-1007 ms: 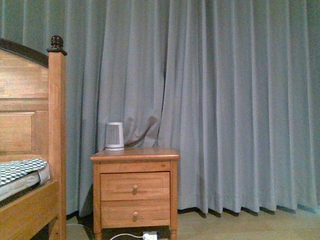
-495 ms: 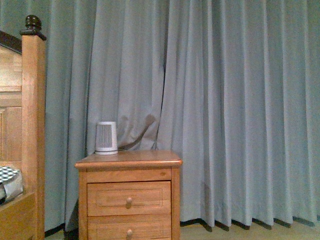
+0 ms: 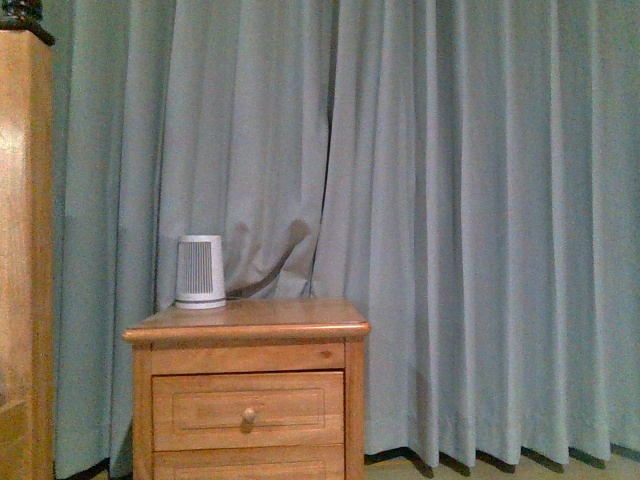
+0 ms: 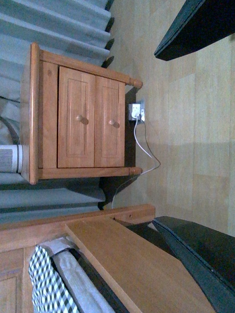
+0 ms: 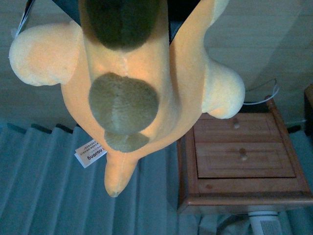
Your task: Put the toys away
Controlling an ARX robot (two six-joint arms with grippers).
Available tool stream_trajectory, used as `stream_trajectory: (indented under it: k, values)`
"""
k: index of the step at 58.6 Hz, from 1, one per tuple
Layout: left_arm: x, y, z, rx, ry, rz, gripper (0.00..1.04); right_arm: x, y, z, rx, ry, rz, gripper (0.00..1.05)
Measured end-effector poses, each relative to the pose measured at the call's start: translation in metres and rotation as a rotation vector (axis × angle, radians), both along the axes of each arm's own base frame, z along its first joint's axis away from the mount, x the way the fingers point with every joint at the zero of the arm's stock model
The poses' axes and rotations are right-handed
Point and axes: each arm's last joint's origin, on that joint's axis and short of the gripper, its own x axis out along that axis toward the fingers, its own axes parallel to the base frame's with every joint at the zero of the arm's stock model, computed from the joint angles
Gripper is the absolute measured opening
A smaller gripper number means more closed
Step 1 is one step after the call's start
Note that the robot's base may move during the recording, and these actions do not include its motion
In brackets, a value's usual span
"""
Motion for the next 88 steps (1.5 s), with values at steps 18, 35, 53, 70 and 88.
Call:
stream_trajectory:
  k: [18, 35, 53, 70, 88]
  values:
    - [0.0, 0.0, 0.0, 0.0, 0.0, 0.0, 0.99, 0.0, 0.0, 0.0, 0.0, 0.0, 0.0, 0.1]
    - [0.0, 0.0, 0.0, 0.0, 0.0, 0.0, 0.99, 0.0, 0.0, 0.0, 0.0, 0.0, 0.0, 0.1]
    - [0.0, 0.0, 0.0, 0.0, 0.0, 0.0, 0.99, 0.0, 0.0, -0.0001, 0.0, 0.001, 0.001, 0.1]
    - [0.0, 0.0001, 0.0, 0.0, 0.0, 0.001, 0.99, 0.0, -0.0001, -0.0001, 0.0, 0.001, -0.005, 0.1]
    - [0.0, 0.0, 0.0, 0.0, 0.0, -0.001, 0.99, 0.0, 0.0, -0.0001, 0.0, 0.001, -0.001, 0.1]
